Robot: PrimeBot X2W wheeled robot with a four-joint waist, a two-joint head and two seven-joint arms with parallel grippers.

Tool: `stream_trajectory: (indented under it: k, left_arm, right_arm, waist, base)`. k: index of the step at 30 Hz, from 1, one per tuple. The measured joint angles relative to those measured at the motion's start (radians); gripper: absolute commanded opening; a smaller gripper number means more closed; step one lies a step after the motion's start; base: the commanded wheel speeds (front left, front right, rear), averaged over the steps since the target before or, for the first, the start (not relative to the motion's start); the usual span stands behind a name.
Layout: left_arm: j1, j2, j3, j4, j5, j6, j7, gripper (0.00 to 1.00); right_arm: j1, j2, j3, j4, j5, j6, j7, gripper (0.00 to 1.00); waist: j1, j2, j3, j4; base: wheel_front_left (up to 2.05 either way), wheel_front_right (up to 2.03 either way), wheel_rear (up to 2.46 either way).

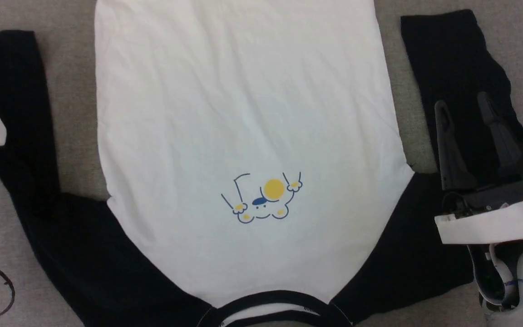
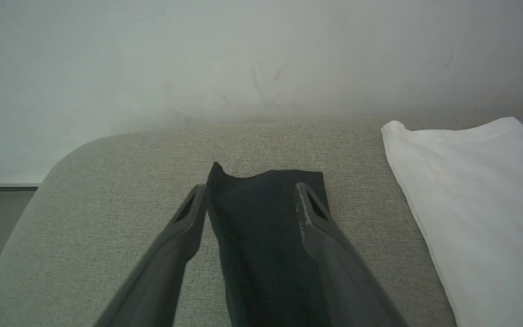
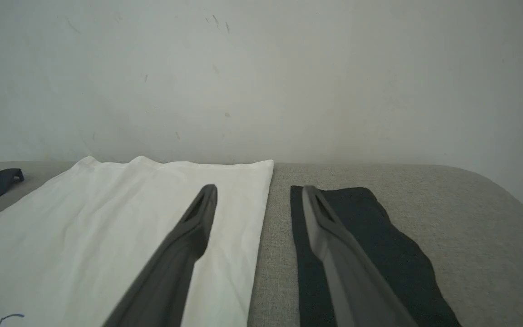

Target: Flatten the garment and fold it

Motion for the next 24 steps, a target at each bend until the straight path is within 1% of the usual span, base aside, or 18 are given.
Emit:
stream_trajectory:
  k: [3,8,11,12,13,14,16,17,20,24]
  left_arm:
    - [-0.043,0.016,0.013,0.034,-0.022,0.015,0.080,1.00]
    - [-0.077,0.061,0.054,0.065,-0.042,0.069,0.190,1.00]
    - [-0.078,0.064,0.072,0.072,-0.074,0.082,0.246,1.00]
    - [-0.077,0.064,0.075,0.070,-0.081,0.087,0.261,0.95]
    - [-0.078,0.067,0.080,0.067,-0.087,0.091,0.273,0.87]
    - [-0.078,0.075,0.083,0.062,-0.087,0.095,0.284,0.63]
    - [-0.077,0.081,0.088,0.056,-0.094,0.099,0.297,0.09]
    - [-0.076,0.080,0.087,0.053,-0.094,0.100,0.299,0.00]
    - [-0.059,0.079,0.089,0.054,-0.092,0.104,0.268,0.00]
    - [-0.023,0.072,0.104,0.065,-0.079,0.108,0.160,0.00]
  right_arm:
    - [-0.021,0.001,0.006,0.004,0.000,0.000,-0.004,1.00]
    - [-0.037,0.004,0.029,0.024,0.009,0.000,-0.017,1.00]
    - [-0.038,0.006,0.032,0.038,0.016,0.000,-0.023,1.00]
    - [-0.039,0.006,0.031,0.043,0.016,0.000,-0.027,1.00]
    - [-0.041,0.006,0.031,0.048,0.017,0.000,-0.028,1.00]
    - [-0.042,0.006,0.031,0.053,0.017,0.000,-0.030,1.00]
    - [-0.042,0.006,0.030,0.063,0.017,0.000,-0.033,1.00]
    - [-0.044,0.006,0.030,0.067,0.017,0.000,-0.034,1.00]
    - [-0.048,0.007,0.031,0.076,0.017,0.000,-0.032,1.00]
    - [-0.048,0.010,0.031,0.089,0.027,0.000,-0.025,1.00]
  waist:
    - [0.0000,0.0000,0.047,-0.019]
    - [-0.0001,0.0000,0.112,-0.051]
    - [-0.0001,0.0000,0.138,-0.070]
    - [-0.0001,0.0000,0.144,-0.076]
    - [-0.0002,0.0000,0.148,-0.082]
    - [-0.0004,0.0000,0.152,-0.087]
    - [-0.0003,0.0000,0.152,-0.092]
    - [-0.0003,0.0000,0.150,-0.093]
    - [-0.0002,0.0000,0.135,-0.092]
    - [-0.0003,0.0000,0.099,-0.085]
  base:
    - [0.00,0.00,0.00]
    - [0.00,0.00,0.00]
    - [0.00,0.00,0.00]
    - [0.00,0.00,0.00]
    - [0.00,0.00,0.00]
    - [0.00,0.00,0.00]
    - [0.00,0.00,0.00]
    - [0.00,0.00,0.00]
    - [0.00,0.00,0.00]
    - [0.00,0.00,0.00]
